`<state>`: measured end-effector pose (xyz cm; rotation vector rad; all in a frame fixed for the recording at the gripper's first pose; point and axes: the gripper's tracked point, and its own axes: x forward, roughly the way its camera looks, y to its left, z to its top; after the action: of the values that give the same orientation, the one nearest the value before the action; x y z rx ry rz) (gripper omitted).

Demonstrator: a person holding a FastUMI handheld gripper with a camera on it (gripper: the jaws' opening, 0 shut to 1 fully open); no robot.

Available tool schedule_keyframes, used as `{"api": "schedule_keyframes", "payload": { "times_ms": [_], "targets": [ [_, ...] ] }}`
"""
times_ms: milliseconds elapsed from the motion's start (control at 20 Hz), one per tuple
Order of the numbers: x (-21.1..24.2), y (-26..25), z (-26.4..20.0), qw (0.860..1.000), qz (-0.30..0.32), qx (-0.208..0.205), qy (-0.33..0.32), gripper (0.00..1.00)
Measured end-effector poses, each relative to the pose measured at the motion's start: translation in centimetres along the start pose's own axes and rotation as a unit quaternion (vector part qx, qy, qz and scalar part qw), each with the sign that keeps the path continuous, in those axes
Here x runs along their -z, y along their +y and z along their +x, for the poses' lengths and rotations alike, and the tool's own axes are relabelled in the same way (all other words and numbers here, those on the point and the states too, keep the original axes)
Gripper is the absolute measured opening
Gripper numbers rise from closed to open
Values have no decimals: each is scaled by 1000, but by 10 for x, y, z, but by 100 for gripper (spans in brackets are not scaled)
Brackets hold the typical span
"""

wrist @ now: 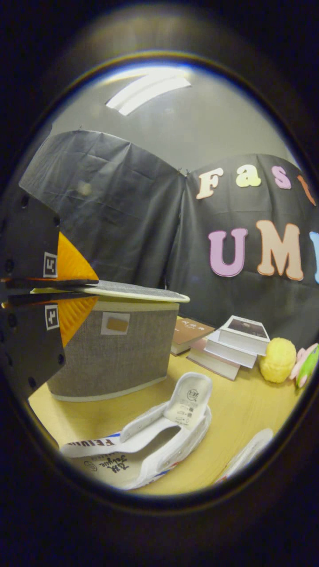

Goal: Open the storage box then place both shoes into the box .Put the left shoe in first, then the right shoe, with the right side of both shoes facing outward in a uniform manner.

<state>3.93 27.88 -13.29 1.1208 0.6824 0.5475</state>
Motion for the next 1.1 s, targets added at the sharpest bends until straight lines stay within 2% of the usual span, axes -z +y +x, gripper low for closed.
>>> {"api": "schedule_keyframes", "payload": {
  "times_ms": [250,350,600,850,1100],
  "targets": [
    [2,59,2,997,-77,-26,-8,12],
    [9,85,8,994,-109,-23,-3,14],
    [51,149,45,976,-218,-10,26,14],
    [99,187,93,955,-293,12,47,15],
    [149,192,151,944,-319,34,82,15]
  ]
}}
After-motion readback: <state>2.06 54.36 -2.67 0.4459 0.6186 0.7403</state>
